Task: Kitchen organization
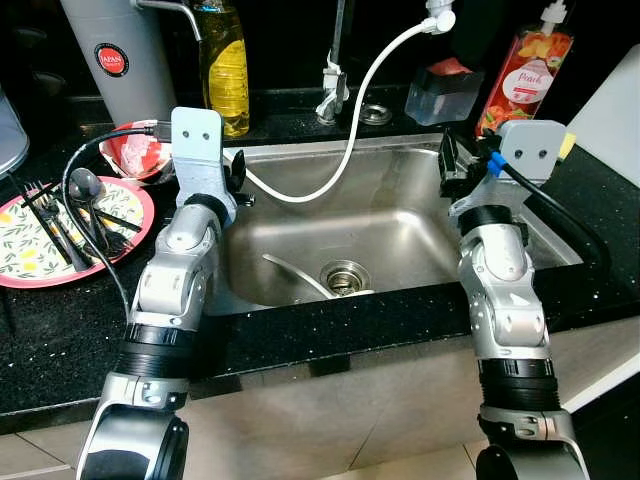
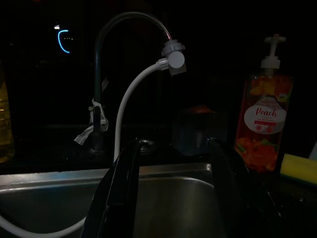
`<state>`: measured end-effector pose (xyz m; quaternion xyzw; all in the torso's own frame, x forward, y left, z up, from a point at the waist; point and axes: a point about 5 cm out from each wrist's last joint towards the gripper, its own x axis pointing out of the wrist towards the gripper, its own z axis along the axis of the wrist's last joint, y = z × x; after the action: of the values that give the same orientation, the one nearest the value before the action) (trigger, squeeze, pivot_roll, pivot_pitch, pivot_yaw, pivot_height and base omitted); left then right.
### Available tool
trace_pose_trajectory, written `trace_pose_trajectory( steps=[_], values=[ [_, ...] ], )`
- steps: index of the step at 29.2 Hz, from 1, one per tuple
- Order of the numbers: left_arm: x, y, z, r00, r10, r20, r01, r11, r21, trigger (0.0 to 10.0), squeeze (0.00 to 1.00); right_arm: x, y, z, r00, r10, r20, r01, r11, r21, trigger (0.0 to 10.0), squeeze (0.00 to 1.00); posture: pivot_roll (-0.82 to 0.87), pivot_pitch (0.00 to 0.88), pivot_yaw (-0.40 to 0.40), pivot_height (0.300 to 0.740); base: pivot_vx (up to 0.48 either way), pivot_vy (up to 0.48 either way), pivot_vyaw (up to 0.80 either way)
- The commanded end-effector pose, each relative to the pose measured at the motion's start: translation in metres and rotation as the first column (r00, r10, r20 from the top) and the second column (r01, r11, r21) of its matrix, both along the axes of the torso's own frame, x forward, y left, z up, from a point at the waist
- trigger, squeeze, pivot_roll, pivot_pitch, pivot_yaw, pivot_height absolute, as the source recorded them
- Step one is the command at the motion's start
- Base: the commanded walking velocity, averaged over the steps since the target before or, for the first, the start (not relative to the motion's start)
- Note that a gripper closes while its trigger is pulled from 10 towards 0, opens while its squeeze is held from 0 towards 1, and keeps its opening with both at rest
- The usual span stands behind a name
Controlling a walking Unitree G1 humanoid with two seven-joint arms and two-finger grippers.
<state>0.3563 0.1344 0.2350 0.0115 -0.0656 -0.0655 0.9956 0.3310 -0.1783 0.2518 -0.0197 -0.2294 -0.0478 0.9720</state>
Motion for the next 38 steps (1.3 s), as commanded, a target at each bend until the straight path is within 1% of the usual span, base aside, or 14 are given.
trace_pose_trajectory(
  steps=[1, 6, 14, 18, 21, 22, 23, 24, 27, 31, 33, 34, 36, 38],
  values=[
    [0.000, -0.001, 0.001, 1.000, 0.002, 0.002, -0.002, 1.000, -0.001, 10.0, 0.00, -0.002, -0.002, 0.002, 1.000, -0.006, 0.008, 0.006, 1.000, -0.002, 10.0, 0.00, 0.06, 0.000, -0.035, 0.740, 0.000, 0.000, 0.00],
    [0.000, 0.000, 0.001, 1.000, 0.003, 0.002, -0.003, 1.000, 0.001, 10.0, 0.00, -0.002, -0.012, 0.001, 0.999, -0.044, 0.006, 0.044, 0.999, -0.020, 10.0, 0.00, 0.06, 0.000, -0.035, 0.740, 0.000, 0.000, 0.00],
    [0.000, -0.001, 0.001, 1.000, 0.000, 0.003, 0.000, 1.000, 0.004, 10.0, 0.00, -0.007, -0.070, -0.001, 0.971, -0.239, -0.001, 0.238, 0.966, -0.102, 10.0, 0.00, 0.06, 0.000, -0.033, 0.740, 0.000, 0.000, 0.00],
    [0.000, -0.001, 0.001, 1.000, 0.000, 0.002, 0.000, 1.000, 0.001, 10.0, 0.00, -0.026, -0.138, -0.016, 0.885, -0.462, -0.056, 0.447, 0.877, -0.174, 10.0, 0.00, 0.05, 0.000, -0.028, 0.740, 0.000, 0.000, 0.00],
    [0.000, -0.001, 0.001, 1.000, 0.000, 0.002, 0.000, 1.000, 0.001, 10.0, 0.00, -0.034, -0.154, -0.022, 0.851, -0.519, -0.074, 0.499, 0.845, -0.193, 10.0, 0.00, 0.05, 0.000, -0.028, 0.740, 0.000, 0.000, 0.00],
    [0.000, -0.001, 0.001, 1.000, -0.001, 0.002, 0.001, 1.000, 0.001, 10.0, 0.00, -0.048, -0.181, -0.029, 0.771, -0.632, -0.084, 0.601, 0.764, -0.234, 10.0, 0.00, 0.05, 0.000, -0.028, 0.740, 0.000, 0.000, 0.00],
    [0.000, -0.001, 0.001, 1.000, -0.001, 0.002, 0.001, 1.000, 0.001, 10.0, 0.00, -0.048, -0.181, -0.029, 0.771, -0.632, -0.084, 0.601, 0.764, -0.234, 10.0, 0.00, 0.05, 0.000, -0.028, 0.740, 0.000, 0.000, 0.00],
    [0.000, -0.001, 0.001, 1.000, -0.002, 0.001, 0.002, 1.000, 0.001, 10.0, 0.00, -0.065, -0.206, -0.032, 0.660, -0.748, -0.074, 0.706, 0.651, -0.278, 10.0, 0.00, 0.05, 0.000, -0.024, 0.740, 0.000, 0.000, 0.00],
    [0.000, -0.001, 0.000, 1.000, -0.002, 0.001, 0.002, 1.000, 0.001, 10.0, 0.00, -0.075, -0.220, -0.034, 0.598, -0.798, -0.076, 0.755, 0.593, -0.280, 10.0, 0.00, 0.05, 0.000, -0.023, 0.740, 0.000, 0.000, 0.00],
    [0.000, -0.001, 0.000, 1.000, -0.002, 0.000, 0.002, 1.000, -0.001, 10.0, 0.00, -0.118, -0.269, -0.055, 0.383, -0.909, -0.165, 0.874, 0.414, -0.256, 10.0, 0.00, 0.04, 0.000, -0.024, 0.740, 0.000, 0.000, 0.00],
    [0.000, -0.001, 0.000, 1.000, -0.002, 0.000, 0.002, 1.000, -0.001, 10.0, 0.00, -0.127, -0.276, -0.063, 0.354, -0.912, -0.208, 0.888, 0.397, -0.233, 10.0, 0.00, 0.04, 0.000, -0.024, 0.740, 0.000, 0.000, 0.00],
    [-0.001, -0.001, 0.000, 1.000, -0.002, 0.000, 0.002, 1.000, -0.003, 10.0, 0.00, -0.145, -0.285, -0.096, 0.305, -0.883, -0.356, 0.896, 0.393, -0.206, 10.0, 0.00, 0.04, 0.000, -0.024, 0.740, 0.000, 0.000, 0.00],
    [-0.001, -0.001, 0.000, 1.000, -0.002, 0.000, 0.002, 1.000, -0.003, 10.0, 0.00, -0.150, -0.286, -0.110, 0.292, -0.864, -0.411, 0.894, 0.399, -0.203, 10.0, 0.00, 0.04, 0.000, -0.024, 0.740, 0.000, 0.000, 0.00],
    [-0.001, -0.001, 0.000, 1.000, -0.002, 0.000, 0.002, 1.000, -0.002, 10.0, 0.00, -0.168, -0.278, -0.155, 0.216, -0.805, -0.553, 0.883, 0.402, -0.241, 10.0, 0.00, 0.04, 0.000, -0.024, 0.740, 0.000, 0.000, 0.00]
  ],
)
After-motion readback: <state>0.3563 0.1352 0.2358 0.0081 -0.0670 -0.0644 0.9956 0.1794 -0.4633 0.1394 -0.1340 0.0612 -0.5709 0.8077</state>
